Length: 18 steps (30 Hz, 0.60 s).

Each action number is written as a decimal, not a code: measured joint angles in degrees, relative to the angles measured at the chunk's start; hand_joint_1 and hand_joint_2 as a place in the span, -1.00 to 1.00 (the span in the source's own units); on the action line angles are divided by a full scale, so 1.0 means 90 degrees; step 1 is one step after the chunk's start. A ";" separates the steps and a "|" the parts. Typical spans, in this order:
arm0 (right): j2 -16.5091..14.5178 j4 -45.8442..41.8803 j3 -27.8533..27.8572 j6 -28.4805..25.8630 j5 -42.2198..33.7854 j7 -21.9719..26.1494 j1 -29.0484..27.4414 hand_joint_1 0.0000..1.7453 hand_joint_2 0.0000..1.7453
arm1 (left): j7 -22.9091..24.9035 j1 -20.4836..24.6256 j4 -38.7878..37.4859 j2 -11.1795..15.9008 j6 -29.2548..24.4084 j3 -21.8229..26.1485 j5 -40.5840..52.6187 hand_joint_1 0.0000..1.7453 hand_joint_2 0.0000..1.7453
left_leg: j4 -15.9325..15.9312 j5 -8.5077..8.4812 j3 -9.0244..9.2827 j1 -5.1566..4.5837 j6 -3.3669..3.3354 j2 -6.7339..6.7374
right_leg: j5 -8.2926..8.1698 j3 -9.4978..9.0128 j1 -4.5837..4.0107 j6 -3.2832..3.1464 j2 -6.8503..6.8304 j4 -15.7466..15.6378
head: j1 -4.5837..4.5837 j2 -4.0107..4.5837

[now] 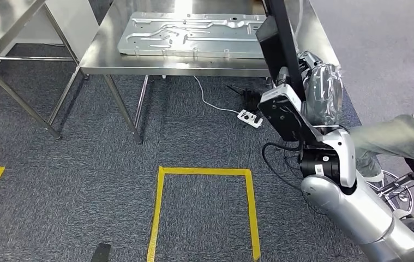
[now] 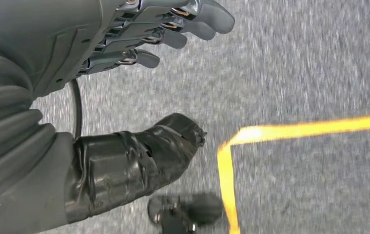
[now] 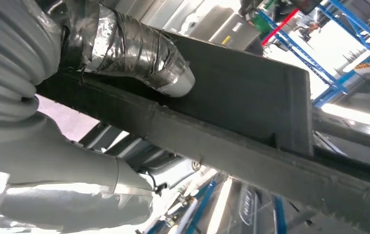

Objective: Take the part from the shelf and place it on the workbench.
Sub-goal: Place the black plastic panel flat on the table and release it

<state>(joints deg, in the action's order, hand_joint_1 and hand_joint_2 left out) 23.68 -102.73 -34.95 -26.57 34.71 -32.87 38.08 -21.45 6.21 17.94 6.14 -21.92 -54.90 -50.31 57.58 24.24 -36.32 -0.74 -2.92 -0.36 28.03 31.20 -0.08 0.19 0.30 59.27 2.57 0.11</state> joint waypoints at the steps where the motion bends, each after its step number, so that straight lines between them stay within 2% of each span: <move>1: 0.0001 -0.0001 0.0000 -0.0001 0.0002 0.0004 0.0003 1.00 1.00 | 0.0001 0.0001 0.0000 0.0002 -0.0002 0.0000 0.0000 -1.00 1.00 | -0.0034 0.0016 0.0075 0.0014 -0.0029 0.0000 | 0.0037 0.0048 0.0007 0.0032 -0.0002 0.0128 | -0.0009 0.0000; 2: 0.0002 -0.0002 0.0001 -0.0001 0.0005 0.0007 0.0010 1.00 1.00 | 0.0001 0.0008 0.0000 0.0004 -0.0003 0.0000 0.0001 -1.00 1.00 | -0.0062 0.0033 0.0149 0.0030 -0.0056 -0.0002 | 0.0110 0.0171 0.0017 0.0059 -0.0003 0.0370 | -0.0020 0.0000; 4: 0.0004 -0.0002 0.0002 0.0000 0.0010 0.0012 0.0007 1.00 1.00 | 0.0001 0.0027 0.0000 0.0004 -0.0003 0.0000 0.0002 -1.00 1.00 | -0.0075 0.0098 0.0237 0.0041 -0.0094 -0.0002 | 0.0332 0.0632 0.0056 0.0116 -0.0005 0.1093 | -0.0046 0.0000; 5: 0.0004 -0.0002 0.0002 0.0001 0.0012 0.0013 -0.0003 1.00 1.00 | 0.0001 0.0029 0.0000 0.0005 -0.0003 0.0000 0.0001 -1.00 1.00 | -0.0069 0.0142 0.0275 0.0045 -0.0094 -0.0006 | 0.0449 0.0887 0.0081 0.0147 -0.0006 0.1417 | -0.0050 0.0000; 6: 0.0005 -0.0001 0.0001 0.0003 0.0012 0.0013 -0.0018 1.00 1.00 | 0.0001 0.0023 0.0000 0.0005 -0.0003 -0.0001 0.0001 -1.00 1.00 | -0.0061 0.0194 0.0324 0.0053 -0.0081 -0.0011 | 0.0499 0.1075 0.0110 0.0180 -0.0007 0.1588 | -0.0050 0.0000; 7: 0.0005 0.0000 0.0001 0.0005 0.0012 0.0013 -0.0028 1.00 1.00 | 0.0001 0.0013 0.0000 0.0004 -0.0003 -0.0001 0.0000 -1.00 1.00 | -0.0046 0.0254 0.0385 0.0068 -0.0062 -0.0017 | 0.0442 0.1160 0.0138 0.0216 -0.0008 0.1555 | -0.0051 0.0000; 8: 0.0005 0.0000 0.0000 0.0007 0.0012 0.0014 -0.0034 1.00 1.00 | 0.0001 0.0004 0.0000 0.0004 -0.0003 -0.0002 -0.0001 -1.00 1.00 | -0.0023 0.0325 0.0458 0.0089 -0.0035 -0.0025 | 0.0251 0.1136 0.0166 0.0249 -0.0009 0.1314 | -0.0052 0.0000; 10: 0.0006 0.0002 0.0000 0.0012 0.0014 0.0013 -0.0040 1.00 1.00 | 0.0001 -0.0002 0.0000 0.0004 -0.0003 -0.0002 -0.0003 -1.00 1.00 | 0.0046 0.0483 0.0589 0.0128 0.0045 -0.0040 | -0.0317 0.0944 0.0211 0.0308 -0.0008 0.0555 | -0.0059 0.0000; 12: 0.0007 0.0007 -0.0001 0.0022 0.0018 0.0013 -0.0049 1.00 1.00 | 0.0002 0.0012 0.0000 0.0007 -0.0010 -0.0002 -0.0007 -1.00 1.00 | 0.0097 0.0601 0.0627 0.0136 0.0145 -0.0056 | -0.0569 0.0848 0.0194 0.0259 -0.0007 0.0123 | -0.0079 0.0000; 14: 0.0009 0.0009 0.0000 0.0031 0.0023 0.0013 -0.0063 1.00 1.00 | 0.0002 0.0015 0.0000 0.0006 -0.0017 -0.0002 -0.0010 -1.00 1.00 | 0.0104 0.0653 0.0641 0.0132 0.0225 -0.0062 | -0.0525 0.0836 0.0167 0.0133 -0.0003 0.0088 | -0.0092 0.0000; 16: 0.0013 0.0003 0.0003 0.0036 0.0033 0.0012 -0.0068 1.00 1.00 | -0.0001 0.0008 0.0000 0.0005 -0.0019 -0.0002 -0.0010 -1.00 1.00 | 0.0207 0.0688 0.0621 0.0147 0.0280 -0.0046 | -0.0515 0.0759 0.0174 0.0037 0.0001 0.0068 | -0.0088 0.0000; 17: 0.0015 -0.0002 0.0004 0.0041 0.0040 0.0012 -0.0065 1.00 1.00 | -0.0005 0.0011 0.0000 0.0005 -0.0021 -0.0002 -0.0012 -1.00 1.00 | 0.0398 0.0719 0.0522 0.0157 0.0301 -0.0034 | -0.0496 0.0713 0.0170 -0.0002 0.0001 0.0059 | -0.0086 0.0000; 18: 0.0017 -0.0008 0.0005 0.0049 0.0048 0.0011 -0.0066 1.00 1.00 | -0.0011 0.0013 0.0000 0.0005 -0.0024 -0.0002 -0.0015 -1.00 1.00 | 0.0711 0.0782 0.0338 0.0163 0.0316 -0.0022 | -0.0471 0.0666 0.0165 -0.0035 0.0001 0.0050 | -0.0082 0.0000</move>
<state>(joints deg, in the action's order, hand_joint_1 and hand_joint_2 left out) 23.84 -102.80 -34.91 -26.12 35.15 -32.77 37.49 -21.55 6.33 17.94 6.18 -22.13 -54.93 -50.44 63.98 31.28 -33.28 0.73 -0.08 -0.56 23.80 37.20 1.41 -0.12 0.30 59.72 1.84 0.11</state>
